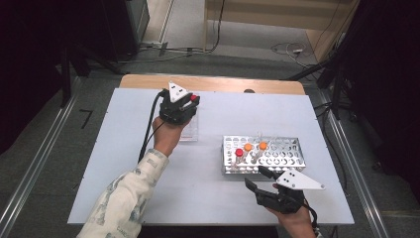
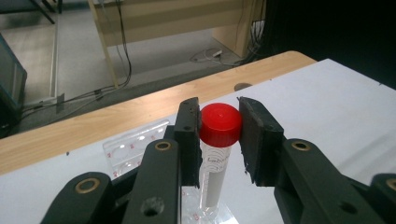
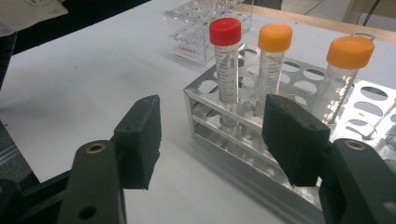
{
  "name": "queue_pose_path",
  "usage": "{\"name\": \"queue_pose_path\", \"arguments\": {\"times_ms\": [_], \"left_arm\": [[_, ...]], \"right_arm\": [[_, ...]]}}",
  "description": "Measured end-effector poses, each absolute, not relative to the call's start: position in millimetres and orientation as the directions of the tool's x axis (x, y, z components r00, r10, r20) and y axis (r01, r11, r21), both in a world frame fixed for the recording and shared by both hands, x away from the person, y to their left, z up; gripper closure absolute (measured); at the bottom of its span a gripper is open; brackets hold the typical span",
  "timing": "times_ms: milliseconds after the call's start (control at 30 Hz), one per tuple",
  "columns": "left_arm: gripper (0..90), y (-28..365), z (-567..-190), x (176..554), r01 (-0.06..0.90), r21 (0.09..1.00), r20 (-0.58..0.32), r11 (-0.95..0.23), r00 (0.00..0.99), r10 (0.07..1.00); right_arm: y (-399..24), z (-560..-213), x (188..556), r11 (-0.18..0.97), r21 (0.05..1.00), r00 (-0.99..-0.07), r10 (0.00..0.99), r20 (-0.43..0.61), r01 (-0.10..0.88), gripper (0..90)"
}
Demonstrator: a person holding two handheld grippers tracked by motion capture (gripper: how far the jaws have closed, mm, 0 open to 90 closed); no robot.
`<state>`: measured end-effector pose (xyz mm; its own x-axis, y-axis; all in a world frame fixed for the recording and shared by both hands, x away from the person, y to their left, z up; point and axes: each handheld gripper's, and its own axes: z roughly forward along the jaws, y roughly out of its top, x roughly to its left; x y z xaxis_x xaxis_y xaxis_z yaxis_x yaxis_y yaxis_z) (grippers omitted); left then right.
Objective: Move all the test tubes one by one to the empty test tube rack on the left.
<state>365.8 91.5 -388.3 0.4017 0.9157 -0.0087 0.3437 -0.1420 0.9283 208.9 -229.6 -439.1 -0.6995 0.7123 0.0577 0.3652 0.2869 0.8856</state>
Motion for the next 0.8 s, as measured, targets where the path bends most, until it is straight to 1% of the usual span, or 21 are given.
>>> {"name": "queue_pose_path", "arguments": {"times_ms": [233, 500, 800], "left_arm": [[70.2, 90.1, -402.8, 365.7, 0.362, 0.919, -0.004, -0.154, 0.399, 0.917], [70.0, 90.0, -418.0, 368.4, 0.398, 0.905, -0.018, -0.15, 0.389, 0.921], [69.3, 89.2, -423.5, 369.0, 0.416, 0.895, -0.021, -0.158, 0.394, 0.919]], "right_arm": [[-229.5, -439.7, 209.4, 0.287, 0.886, -0.7, 0.712, 0.058, 0.365, 36.2], [-229.1, -440.1, 209.2, 0.291, 0.884, -0.702, 0.709, 0.057, 0.366, 36.2], [-229.0, -440.4, 209.3, 0.291, 0.883, -0.702, 0.71, 0.06, 0.37, 36.3]]}}
